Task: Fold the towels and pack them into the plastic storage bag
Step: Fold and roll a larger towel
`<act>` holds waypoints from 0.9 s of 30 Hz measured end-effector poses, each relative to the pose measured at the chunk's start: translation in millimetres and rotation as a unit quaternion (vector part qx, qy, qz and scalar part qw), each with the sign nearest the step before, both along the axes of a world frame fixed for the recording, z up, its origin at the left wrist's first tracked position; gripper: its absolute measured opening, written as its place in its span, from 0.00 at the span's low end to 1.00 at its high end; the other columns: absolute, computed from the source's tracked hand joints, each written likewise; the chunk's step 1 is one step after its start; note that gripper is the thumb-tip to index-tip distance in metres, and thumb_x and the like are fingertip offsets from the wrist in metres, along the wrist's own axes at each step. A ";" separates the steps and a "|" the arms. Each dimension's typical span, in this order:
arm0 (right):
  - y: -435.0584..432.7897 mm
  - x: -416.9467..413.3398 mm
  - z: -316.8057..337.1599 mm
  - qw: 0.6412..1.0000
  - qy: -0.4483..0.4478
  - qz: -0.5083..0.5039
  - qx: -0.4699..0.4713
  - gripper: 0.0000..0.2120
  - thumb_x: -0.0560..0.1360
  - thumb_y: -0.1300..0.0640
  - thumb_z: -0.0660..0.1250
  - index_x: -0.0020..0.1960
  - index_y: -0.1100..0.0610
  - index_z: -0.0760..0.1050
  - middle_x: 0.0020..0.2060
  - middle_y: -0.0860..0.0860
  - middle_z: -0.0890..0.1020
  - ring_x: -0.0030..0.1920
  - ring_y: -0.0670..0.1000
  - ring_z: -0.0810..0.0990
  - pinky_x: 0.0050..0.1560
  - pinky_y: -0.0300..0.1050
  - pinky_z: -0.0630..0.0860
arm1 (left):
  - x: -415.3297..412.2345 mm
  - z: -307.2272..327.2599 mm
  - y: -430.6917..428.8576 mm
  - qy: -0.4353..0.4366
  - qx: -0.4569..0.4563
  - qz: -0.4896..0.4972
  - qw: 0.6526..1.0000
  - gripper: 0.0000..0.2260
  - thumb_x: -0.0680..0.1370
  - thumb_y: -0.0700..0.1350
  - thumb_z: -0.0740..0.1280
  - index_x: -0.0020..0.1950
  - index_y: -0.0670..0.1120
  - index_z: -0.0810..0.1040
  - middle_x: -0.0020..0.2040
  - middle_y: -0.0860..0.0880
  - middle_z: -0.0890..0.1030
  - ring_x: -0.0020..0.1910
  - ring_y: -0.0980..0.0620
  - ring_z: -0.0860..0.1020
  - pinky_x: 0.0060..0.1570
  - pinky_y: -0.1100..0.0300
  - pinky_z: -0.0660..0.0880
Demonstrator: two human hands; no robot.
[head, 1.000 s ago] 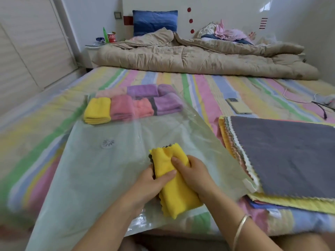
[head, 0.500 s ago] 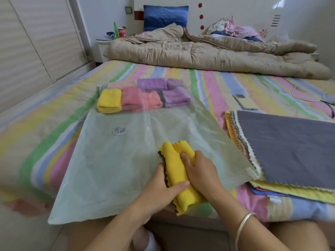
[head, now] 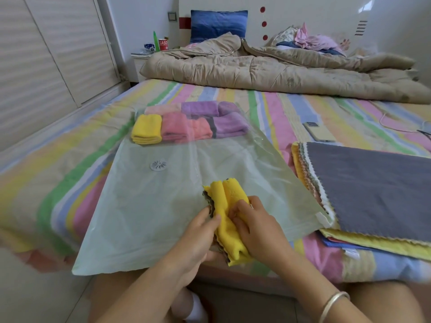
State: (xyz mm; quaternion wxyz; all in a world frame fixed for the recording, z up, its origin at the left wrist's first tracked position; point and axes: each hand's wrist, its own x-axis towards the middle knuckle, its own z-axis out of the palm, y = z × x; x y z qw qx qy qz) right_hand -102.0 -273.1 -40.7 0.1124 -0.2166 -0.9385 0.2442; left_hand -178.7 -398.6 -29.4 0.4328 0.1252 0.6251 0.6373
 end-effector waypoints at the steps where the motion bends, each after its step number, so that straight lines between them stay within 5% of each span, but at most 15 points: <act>1: -0.9 1.0 4.8 1.000 -0.004 -0.001 -0.017 0.08 0.80 0.47 0.56 0.53 0.47 0.71 0.53 0.49 0.69 0.43 0.56 0.77 0.46 0.52 0.75 | -0.1 4.9 -1.5 -0.039 0.015 -0.012 0.999 0.13 0.83 0.51 0.56 0.63 0.50 0.76 0.51 0.46 0.85 0.46 0.47 0.83 0.42 0.49 0.80; 4: -2.3 6.5 20.7 0.996 -0.050 -0.023 -0.071 0.22 0.73 0.30 0.53 0.54 0.45 0.70 0.51 0.46 0.69 0.47 0.51 0.76 0.49 0.50 0.73 | -3.8 13.3 -3.1 -0.122 0.076 -0.075 0.987 0.23 0.81 0.62 0.52 0.65 0.51 0.77 0.58 0.43 0.82 0.53 0.45 0.81 0.53 0.45 0.78; 8: -4.1 13.6 31.1 0.993 -0.112 -0.015 -0.023 0.36 0.63 0.27 0.66 0.60 0.48 0.61 0.53 0.45 0.64 0.48 0.48 0.73 0.46 0.47 0.71 | -6.8 29.7 -1.8 -0.143 0.107 -0.124 0.976 0.24 0.79 0.63 0.52 0.70 0.53 0.70 0.60 0.42 0.81 0.45 0.49 0.82 0.42 0.55 0.79; 11: 0.8 16.4 27.9 0.995 -0.084 -0.041 -0.044 0.31 0.65 0.37 0.71 0.59 0.49 0.60 0.53 0.47 0.65 0.49 0.52 0.75 0.49 0.49 0.74 | -4.9 30.6 3.3 -0.036 0.070 -0.082 0.994 0.16 0.82 0.53 0.57 0.65 0.48 0.75 0.57 0.40 0.82 0.50 0.48 0.82 0.46 0.52 0.80; 13: 7.6 17.6 26.6 0.995 -0.060 -0.061 -0.043 0.26 0.67 0.43 0.69 0.60 0.47 0.63 0.55 0.47 0.66 0.49 0.54 0.76 0.48 0.49 0.74 | -7.7 20.8 3.7 0.133 0.039 -0.008 0.990 0.10 0.83 0.43 0.59 0.58 0.45 0.78 0.53 0.43 0.84 0.49 0.54 0.83 0.45 0.56 0.81; 14: 12.3 18.5 25.6 0.995 -0.048 -0.070 -0.053 0.24 0.68 0.45 0.69 0.61 0.46 0.66 0.56 0.48 0.68 0.50 0.54 0.76 0.48 0.49 0.74 | -12.8 14.0 1.8 0.279 0.015 0.019 0.960 0.08 0.82 0.42 0.61 0.55 0.46 0.79 0.52 0.48 0.84 0.49 0.57 0.82 0.46 0.59 0.80; 16: 22.5 21.2 23.1 0.994 -0.034 -0.080 -0.072 0.21 0.70 0.48 0.68 0.61 0.45 0.70 0.57 0.48 0.71 0.51 0.53 0.76 0.49 0.47 0.74 | -25.9 0.2 -7.0 0.579 -0.045 -0.018 0.814 0.08 0.77 0.48 0.66 0.54 0.51 0.78 0.51 0.57 0.82 0.51 0.60 0.79 0.51 0.62 0.75; 18: 30.4 24.7 19.5 0.993 -0.033 -0.088 -0.069 0.19 0.71 0.49 0.68 0.62 0.45 0.73 0.58 0.47 0.73 0.51 0.52 0.76 0.49 0.47 0.74 | -35.5 -15.0 -16.3 0.711 -0.112 -0.130 0.681 0.17 0.69 0.57 0.67 0.56 0.54 0.76 0.53 0.58 0.79 0.54 0.56 0.76 0.56 0.60 0.69; 19: 33.8 26.0 16.1 0.994 -0.037 -0.090 -0.056 0.19 0.71 0.49 0.68 0.62 0.45 0.73 0.58 0.47 0.73 0.51 0.52 0.77 0.49 0.47 0.74 | -38.5 -22.0 -20.2 0.733 -0.129 -0.167 0.647 0.21 0.65 0.58 0.68 0.56 0.53 0.76 0.54 0.57 0.78 0.55 0.54 0.75 0.58 0.61 0.67; 23: 39.3 25.7 0.9 0.991 -0.065 -0.095 0.064 0.18 0.73 0.51 0.64 0.63 0.47 0.74 0.60 0.50 0.72 0.53 0.55 0.76 0.47 0.47 0.74 | -43.3 -35.7 -26.5 0.764 -0.136 -0.186 0.603 0.22 0.63 0.57 0.68 0.54 0.52 0.74 0.54 0.56 0.76 0.54 0.53 0.74 0.59 0.62 0.64; 27: 24.9 21.3 -9.9 0.966 -0.120 -0.112 0.198 0.18 0.73 0.50 0.60 0.62 0.50 0.71 0.69 0.54 0.66 0.59 0.57 0.72 0.49 0.49 0.72 | -47.0 -35.8 -29.6 0.755 -0.120 -0.210 0.609 0.16 0.68 0.58 0.67 0.52 0.55 0.73 0.53 0.59 0.76 0.54 0.55 0.75 0.57 0.62 0.66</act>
